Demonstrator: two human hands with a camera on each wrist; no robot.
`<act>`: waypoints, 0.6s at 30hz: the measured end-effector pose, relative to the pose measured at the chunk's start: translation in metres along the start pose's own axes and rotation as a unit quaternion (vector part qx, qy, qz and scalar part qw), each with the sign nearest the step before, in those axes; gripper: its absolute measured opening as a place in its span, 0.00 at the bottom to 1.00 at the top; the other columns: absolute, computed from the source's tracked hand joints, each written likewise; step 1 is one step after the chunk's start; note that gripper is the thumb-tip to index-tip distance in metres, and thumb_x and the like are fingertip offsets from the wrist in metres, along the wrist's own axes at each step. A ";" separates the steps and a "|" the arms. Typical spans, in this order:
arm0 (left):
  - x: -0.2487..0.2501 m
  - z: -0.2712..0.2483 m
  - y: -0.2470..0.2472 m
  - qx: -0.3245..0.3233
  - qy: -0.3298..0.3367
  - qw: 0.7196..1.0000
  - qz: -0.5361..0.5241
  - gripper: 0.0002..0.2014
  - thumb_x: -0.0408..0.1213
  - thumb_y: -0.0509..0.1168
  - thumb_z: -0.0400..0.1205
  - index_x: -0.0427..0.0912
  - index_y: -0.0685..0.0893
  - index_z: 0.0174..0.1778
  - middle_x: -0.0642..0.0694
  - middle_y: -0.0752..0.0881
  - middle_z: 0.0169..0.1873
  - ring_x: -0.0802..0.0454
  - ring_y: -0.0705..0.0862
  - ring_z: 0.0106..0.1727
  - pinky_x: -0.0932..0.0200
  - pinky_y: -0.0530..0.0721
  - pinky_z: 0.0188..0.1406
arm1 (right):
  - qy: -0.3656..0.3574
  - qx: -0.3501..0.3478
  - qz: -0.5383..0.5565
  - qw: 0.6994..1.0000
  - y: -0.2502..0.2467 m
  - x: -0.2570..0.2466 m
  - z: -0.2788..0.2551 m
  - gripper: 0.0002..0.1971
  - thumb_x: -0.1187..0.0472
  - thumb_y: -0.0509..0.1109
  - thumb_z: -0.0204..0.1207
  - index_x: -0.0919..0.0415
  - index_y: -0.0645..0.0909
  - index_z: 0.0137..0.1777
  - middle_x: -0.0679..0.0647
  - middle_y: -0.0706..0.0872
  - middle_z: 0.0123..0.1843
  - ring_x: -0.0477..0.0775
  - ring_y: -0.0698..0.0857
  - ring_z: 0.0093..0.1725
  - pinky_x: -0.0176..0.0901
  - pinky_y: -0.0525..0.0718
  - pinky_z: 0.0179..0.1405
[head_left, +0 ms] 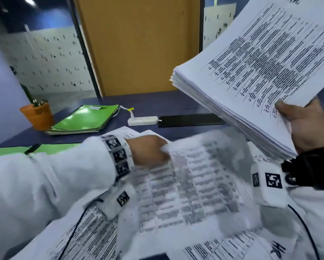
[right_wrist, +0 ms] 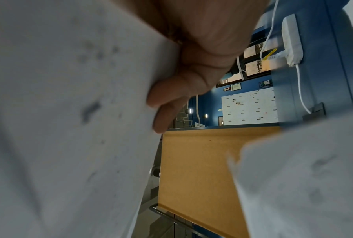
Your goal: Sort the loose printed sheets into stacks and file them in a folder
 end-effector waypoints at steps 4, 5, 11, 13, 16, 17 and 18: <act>-0.084 0.012 -0.035 0.027 -0.092 0.992 0.082 0.14 0.48 0.66 0.87 0.47 0.87 0.63 0.46 0.89 0.61 0.45 0.85 0.62 0.59 0.77 0.56 | 0.030 -0.032 -0.007 0.999 0.008 0.004 0.000 0.44 0.48 0.77 0.52 0.61 0.73 0.72 0.34 0.90 0.34 0.36 0.90 0.36 0.29 0.86 0.31; -0.106 0.014 -0.034 0.026 -0.123 0.987 0.105 0.17 0.47 0.66 0.87 0.42 0.86 0.68 0.41 0.87 0.66 0.42 0.84 0.67 0.58 0.78 0.59 | 0.031 -0.035 -0.007 0.999 0.007 0.008 0.002 0.40 0.50 0.76 0.56 0.60 0.72 0.71 0.34 0.90 0.32 0.35 0.90 0.35 0.29 0.86 0.31; -0.196 0.021 -0.002 0.045 -0.224 0.966 0.118 0.20 0.45 0.67 0.86 0.40 0.85 0.71 0.39 0.86 0.69 0.40 0.84 0.69 0.54 0.80 0.64 | 0.014 -0.047 -0.072 0.996 0.016 0.024 -0.003 0.44 0.36 0.84 0.56 0.55 0.78 0.72 0.46 0.90 0.60 0.53 0.89 0.59 0.61 0.85 0.64; -0.206 0.024 0.008 0.022 -0.240 0.965 0.107 0.21 0.48 0.67 0.86 0.38 0.85 0.70 0.39 0.86 0.69 0.42 0.85 0.65 0.54 0.81 0.65 | 0.036 -0.051 -0.040 0.997 0.027 0.031 -0.009 0.31 0.57 0.78 0.71 0.60 0.75 0.74 0.43 0.92 0.54 0.49 0.91 0.53 0.49 0.91 0.52; -0.211 0.025 0.017 -0.012 -0.252 0.963 0.098 0.28 0.56 0.64 0.87 0.37 0.83 0.73 0.38 0.84 0.71 0.43 0.83 0.70 0.56 0.79 0.66 | 0.065 -0.083 -0.025 0.994 0.043 0.042 -0.017 0.30 0.68 0.73 0.73 0.63 0.72 0.77 0.49 0.92 0.57 0.53 0.91 0.56 0.43 0.91 0.43; -0.212 0.025 0.017 -0.010 -0.254 0.963 0.090 0.29 0.57 0.64 0.86 0.37 0.82 0.74 0.39 0.84 0.72 0.43 0.83 0.72 0.57 0.79 0.66 | 0.066 -0.092 -0.021 0.993 0.048 0.042 -0.019 0.35 0.64 0.76 0.69 0.61 0.72 0.77 0.51 0.91 0.60 0.56 0.90 0.58 0.46 0.91 0.46; -0.213 0.026 0.016 -0.004 -0.254 0.964 0.084 0.30 0.58 0.65 0.86 0.37 0.81 0.75 0.39 0.83 0.73 0.43 0.82 0.72 0.58 0.79 0.66 | 0.068 -0.101 -0.020 0.992 0.052 0.043 -0.023 0.40 0.58 0.79 0.62 0.58 0.72 0.77 0.51 0.90 0.62 0.57 0.89 0.60 0.51 0.90 0.51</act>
Point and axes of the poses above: each hand's wrist, its own z-axis towards the middle knuckle, its own y-axis out of the palm, x = y × z, the point moved 9 cm from there along z, towards the middle knuckle
